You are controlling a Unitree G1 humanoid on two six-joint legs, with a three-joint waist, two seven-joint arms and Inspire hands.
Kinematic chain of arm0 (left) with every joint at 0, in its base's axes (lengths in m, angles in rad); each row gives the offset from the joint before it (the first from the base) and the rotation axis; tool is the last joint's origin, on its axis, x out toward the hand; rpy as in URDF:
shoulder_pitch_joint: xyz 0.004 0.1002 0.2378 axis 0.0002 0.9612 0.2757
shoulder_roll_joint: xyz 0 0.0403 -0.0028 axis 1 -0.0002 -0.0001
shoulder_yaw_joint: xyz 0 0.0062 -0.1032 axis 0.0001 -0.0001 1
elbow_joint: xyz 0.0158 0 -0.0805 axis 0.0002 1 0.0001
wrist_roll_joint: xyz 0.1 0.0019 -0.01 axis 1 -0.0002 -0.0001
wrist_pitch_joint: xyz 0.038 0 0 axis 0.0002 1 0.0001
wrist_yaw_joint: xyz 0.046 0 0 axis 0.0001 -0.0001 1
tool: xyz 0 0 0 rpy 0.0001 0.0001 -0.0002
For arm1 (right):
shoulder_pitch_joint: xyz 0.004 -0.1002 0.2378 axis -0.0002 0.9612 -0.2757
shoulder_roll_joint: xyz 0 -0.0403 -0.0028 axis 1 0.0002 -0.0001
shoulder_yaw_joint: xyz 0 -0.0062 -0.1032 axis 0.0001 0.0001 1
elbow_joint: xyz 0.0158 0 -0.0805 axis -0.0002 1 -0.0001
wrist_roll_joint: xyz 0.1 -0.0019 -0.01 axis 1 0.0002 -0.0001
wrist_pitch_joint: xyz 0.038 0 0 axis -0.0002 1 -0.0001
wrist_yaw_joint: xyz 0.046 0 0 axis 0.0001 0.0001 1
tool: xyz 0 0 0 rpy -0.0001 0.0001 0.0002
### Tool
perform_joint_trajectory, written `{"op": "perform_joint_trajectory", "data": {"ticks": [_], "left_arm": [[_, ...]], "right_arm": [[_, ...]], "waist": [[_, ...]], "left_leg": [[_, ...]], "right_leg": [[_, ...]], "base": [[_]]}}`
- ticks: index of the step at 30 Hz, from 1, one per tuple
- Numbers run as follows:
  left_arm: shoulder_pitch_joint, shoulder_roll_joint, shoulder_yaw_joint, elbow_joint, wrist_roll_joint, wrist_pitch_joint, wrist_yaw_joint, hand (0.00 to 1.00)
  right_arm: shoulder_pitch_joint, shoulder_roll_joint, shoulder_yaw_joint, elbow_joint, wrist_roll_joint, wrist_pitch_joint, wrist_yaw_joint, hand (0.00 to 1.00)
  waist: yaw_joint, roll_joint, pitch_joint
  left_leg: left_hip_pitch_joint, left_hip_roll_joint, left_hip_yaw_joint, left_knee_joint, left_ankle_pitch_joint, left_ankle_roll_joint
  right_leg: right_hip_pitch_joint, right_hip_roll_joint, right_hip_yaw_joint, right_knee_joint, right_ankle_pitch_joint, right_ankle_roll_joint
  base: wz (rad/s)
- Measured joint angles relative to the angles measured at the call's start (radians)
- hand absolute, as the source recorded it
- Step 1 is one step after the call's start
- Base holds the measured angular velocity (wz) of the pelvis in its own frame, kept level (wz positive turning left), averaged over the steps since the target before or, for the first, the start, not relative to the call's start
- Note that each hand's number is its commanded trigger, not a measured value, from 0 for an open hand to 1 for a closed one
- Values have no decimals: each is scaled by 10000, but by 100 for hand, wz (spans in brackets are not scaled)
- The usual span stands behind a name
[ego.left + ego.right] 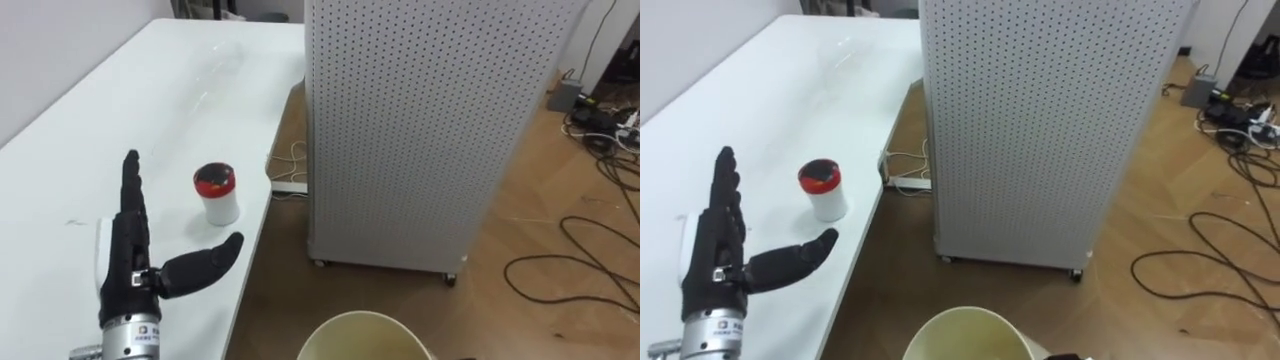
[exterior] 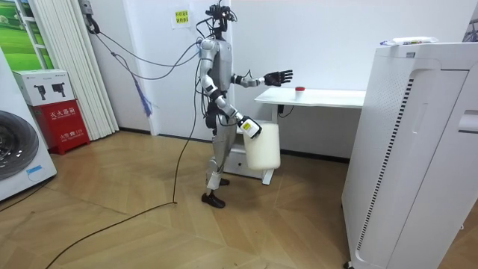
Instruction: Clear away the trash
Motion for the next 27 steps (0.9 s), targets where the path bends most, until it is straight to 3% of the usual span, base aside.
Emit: {"op": "perform_joint_trajectory", "data": {"ticks": [1, 2, 3, 4, 5, 6, 7, 9, 10, 13, 18, 27], "left_arm": [[9, 8, -11, 4, -7, 9, -40, 0], [-17, -18, -107, 2, -82, 22, -134, 0], [-227, -73, -434, -1, -90, 21, -146, 0], [-292, -72, -552, -2, -62, 11, -157, 0], [-196, -73, -608, -4, -24, 0, -73, 0], [-118, 55, -593, 15, -41, 5, 34, 0], [-96, 92, -586, 32, -109, 7, 71, 0], [-100, 70, -465, 218, -335, 8, 138, 0], [-85, 40, -485, 305, -423, 9, 143, 0], [-73, -15, -487, 720, -453, 8, 106, 0], [-75, -63, -475, 1234, -654, 224, 62, 0], [-88, -66, -399, 1458, -775, 430, 18, 0]], "right_arm": [[-3, 24, 12, 43, 7, 0, 4, 100], [29, 117, 45, 128, 90, -3, -24, 100], [34, -22, -34, 191, 186, -3, -103, 100], [13, -80, -130, 322, 192, 1, -160, 100], [-25, -25, -151, 380, 144, 54, -240, 100], [-16, 58, -39, 323, 60, 55, -280, 100], [11, 71, -10, 259, 8, 55, -270, 100], [94, 39, 9, -103, -198, 31, -279, 100], [115, 21, 12, -104, -263, 20, -302, 100], [107, 48, 76, -94, -391, 23, -374, 100], [152, 63, 91, -98, -408, 93, -153, 100], [154, 65, -8, -105, -662, 193, -68, 100]], "waist": [[-25, -50, 32], [-165, -275, 77], [-249, -244, 73], [-218, -346, 56], [118, -369, 17], [184, -350, 30], [264, -322, 48], [296, -61, 114], [245, 3, 80], [114, 89, 48], [-206, -8, 100], [-307, -72, 85]], "left_leg": [[-166, -12, 59, 373, -3, -5], [-939, -194, 71, 1078, -85, -97], [-1826, -273, 39, 394, 259, -37], [-2117, -311, 195, 471, 815, 349], [-2052, -330, 609, 384, 1018, 392], [-1968, -321, 586, 373, 1017, 393], [-1880, -312, 488, 340, 1017, 393], [-1431, -312, -328, 8, 1006, 370], [-1318, -308, -328, -95, 1030, 331], [-836, -313, -238, -623, 1117, 192], [-834, -304, -223, -693, 1104, 173], [-827, -267, -220, -780, 1089, 181]], "right_leg": [[140, -46, 297, -169, 57, -9], [345, -286, 1506, -496, 110, 51], [244, -392, 1900, -534, 107, 128], [112, -527, 1953, -442, 19, 263], [-111, -622, 1613, -296, 26, 429], [-155, -596, 1029, -302, 37, 439], [-158, -506, 825, -326, 67, 392], [-284, -182, 568, -873, 566, 107], [-185, -187, 444, -897, 656, 112], [119, -109, 354, -911, 664, 89], [75, 1, 179, -887, 663, 77], [-60, -15, 33, -723, 675, 58]], "base": [[36], [79], [85], [37], [-10], [-29], [-25], [-24], [-14], [-7], [2], [-2]]}}
